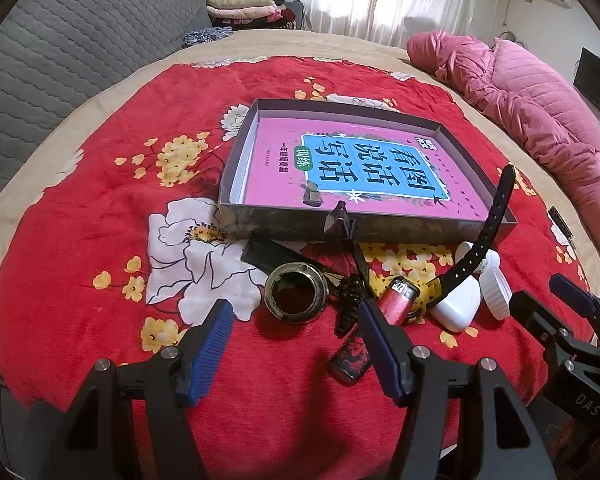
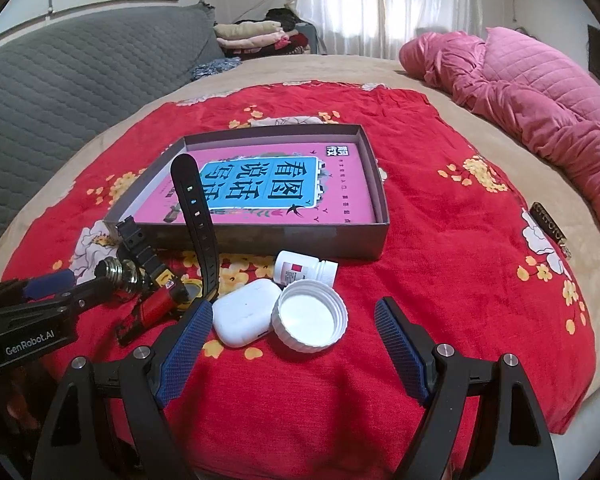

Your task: Organize rigid objects

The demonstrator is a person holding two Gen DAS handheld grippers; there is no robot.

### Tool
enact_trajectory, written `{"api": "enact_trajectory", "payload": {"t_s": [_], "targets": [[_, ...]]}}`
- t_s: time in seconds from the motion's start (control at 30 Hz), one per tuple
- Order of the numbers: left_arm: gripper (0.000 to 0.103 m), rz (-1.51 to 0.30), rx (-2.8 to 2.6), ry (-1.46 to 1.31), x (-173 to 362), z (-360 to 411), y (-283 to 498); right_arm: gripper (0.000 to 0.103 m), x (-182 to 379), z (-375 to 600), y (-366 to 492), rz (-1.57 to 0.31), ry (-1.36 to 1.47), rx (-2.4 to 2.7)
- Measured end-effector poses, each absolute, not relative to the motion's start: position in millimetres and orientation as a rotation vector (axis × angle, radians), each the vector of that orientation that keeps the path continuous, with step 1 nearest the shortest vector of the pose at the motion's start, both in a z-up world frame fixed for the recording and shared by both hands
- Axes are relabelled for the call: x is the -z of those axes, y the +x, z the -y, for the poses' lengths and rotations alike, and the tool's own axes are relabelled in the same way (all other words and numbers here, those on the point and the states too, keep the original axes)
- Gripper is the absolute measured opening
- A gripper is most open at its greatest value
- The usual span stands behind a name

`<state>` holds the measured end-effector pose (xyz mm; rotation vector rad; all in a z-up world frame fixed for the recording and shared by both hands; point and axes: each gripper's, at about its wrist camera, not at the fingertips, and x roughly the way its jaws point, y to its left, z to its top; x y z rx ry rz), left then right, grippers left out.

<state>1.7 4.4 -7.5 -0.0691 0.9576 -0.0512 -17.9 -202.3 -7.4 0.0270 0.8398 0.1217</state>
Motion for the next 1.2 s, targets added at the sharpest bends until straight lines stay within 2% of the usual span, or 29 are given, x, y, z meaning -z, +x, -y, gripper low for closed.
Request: {"api": "enact_trajectory", "payload": {"t_s": [1.2], "targets": [[0.064,-0.967,0.053,-0.073,9.3,-4.6,0.6,0.084,10.0,204.9,-16.6,-0.852,0.042,-0.113]]}}
